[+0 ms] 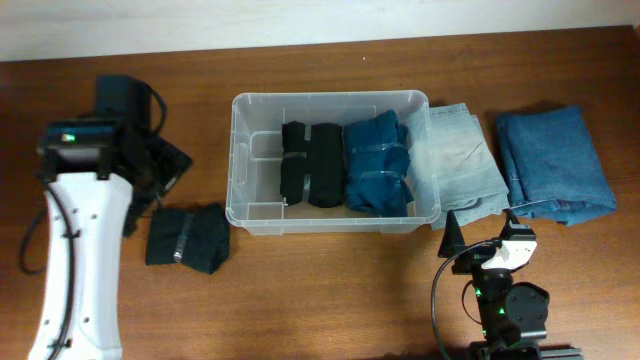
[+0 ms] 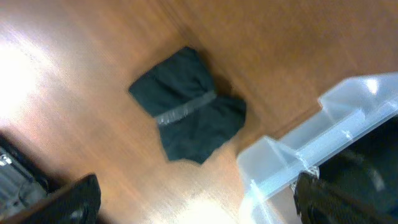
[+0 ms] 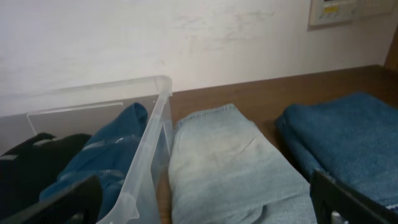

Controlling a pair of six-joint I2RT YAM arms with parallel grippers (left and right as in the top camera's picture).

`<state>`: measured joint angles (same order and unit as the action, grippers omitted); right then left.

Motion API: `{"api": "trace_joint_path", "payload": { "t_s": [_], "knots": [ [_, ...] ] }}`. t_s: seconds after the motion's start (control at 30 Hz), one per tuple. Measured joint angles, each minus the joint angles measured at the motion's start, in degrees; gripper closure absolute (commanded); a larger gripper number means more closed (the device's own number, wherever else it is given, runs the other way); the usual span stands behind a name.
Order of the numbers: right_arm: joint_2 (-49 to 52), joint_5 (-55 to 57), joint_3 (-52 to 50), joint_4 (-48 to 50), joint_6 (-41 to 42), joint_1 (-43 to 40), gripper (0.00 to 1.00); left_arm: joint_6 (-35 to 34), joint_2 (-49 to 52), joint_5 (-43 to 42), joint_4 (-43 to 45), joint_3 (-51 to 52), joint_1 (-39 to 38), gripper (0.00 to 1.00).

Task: Pack container
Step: 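Move the left gripper to the small black bundle near the front, then grasp the small black taped bundle with the left gripper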

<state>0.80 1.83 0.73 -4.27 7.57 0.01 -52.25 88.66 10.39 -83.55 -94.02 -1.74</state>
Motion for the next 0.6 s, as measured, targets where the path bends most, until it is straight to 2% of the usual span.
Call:
{"api": "trace_joint_path", "payload": {
  "t_s": [0.2, 0.3, 0.6],
  "knots": [
    [0.0, 0.0, 0.0, 0.0, 0.0, 0.0, 0.02, -2.3, -0.3, -5.0, 15.7, 18.0, 0.6, 0.00],
    [0.0, 0.0, 0.0, 0.0, 0.0, 0.0, 0.02, -4.0, -0.3, -6.4, 18.1, 23.6, 1.9, 0.01],
    [0.0, 0.0, 0.0, 0.0, 0.0, 0.0, 0.02, -8.7, -0.4, -7.5, 26.4, 32.3, 4.1, 0.01]
  ]
}}
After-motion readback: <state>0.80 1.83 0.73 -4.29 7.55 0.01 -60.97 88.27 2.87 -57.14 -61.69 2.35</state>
